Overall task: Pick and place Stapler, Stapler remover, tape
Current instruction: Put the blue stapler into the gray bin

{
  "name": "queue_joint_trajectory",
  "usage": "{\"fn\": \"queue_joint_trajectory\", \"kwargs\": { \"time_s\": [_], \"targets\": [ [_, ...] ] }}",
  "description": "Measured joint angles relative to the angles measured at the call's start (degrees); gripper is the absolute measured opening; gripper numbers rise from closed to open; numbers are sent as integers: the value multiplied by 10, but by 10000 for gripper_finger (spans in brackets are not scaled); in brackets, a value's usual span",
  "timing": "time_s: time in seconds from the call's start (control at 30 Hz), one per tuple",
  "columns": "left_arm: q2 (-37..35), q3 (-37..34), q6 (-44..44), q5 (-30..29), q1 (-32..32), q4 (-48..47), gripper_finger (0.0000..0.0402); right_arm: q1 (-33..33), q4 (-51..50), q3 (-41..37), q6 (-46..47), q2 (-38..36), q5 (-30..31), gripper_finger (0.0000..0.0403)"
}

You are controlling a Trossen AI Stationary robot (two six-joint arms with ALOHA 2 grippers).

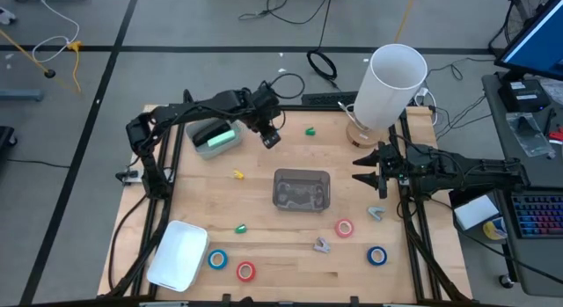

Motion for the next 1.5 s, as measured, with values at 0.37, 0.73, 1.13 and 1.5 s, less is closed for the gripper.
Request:
{"fn": "queue_joint_trajectory", "kwargs": {
  "time_s": [0.37,0.73,1.13,1.5],
  "targets": [
    [84,3,-171,17,46,34,163,0,3,0,3,0,0,242],
    [121,49,-206,38,93,61,163,0,11,0,2,0,0,242],
    [140,49,-211,44,94,62,163,0,11,0,16,0,0,242],
    [139,49,-185,68,83,129,163,0,11,0,28,0,1,242]
  ]
}}
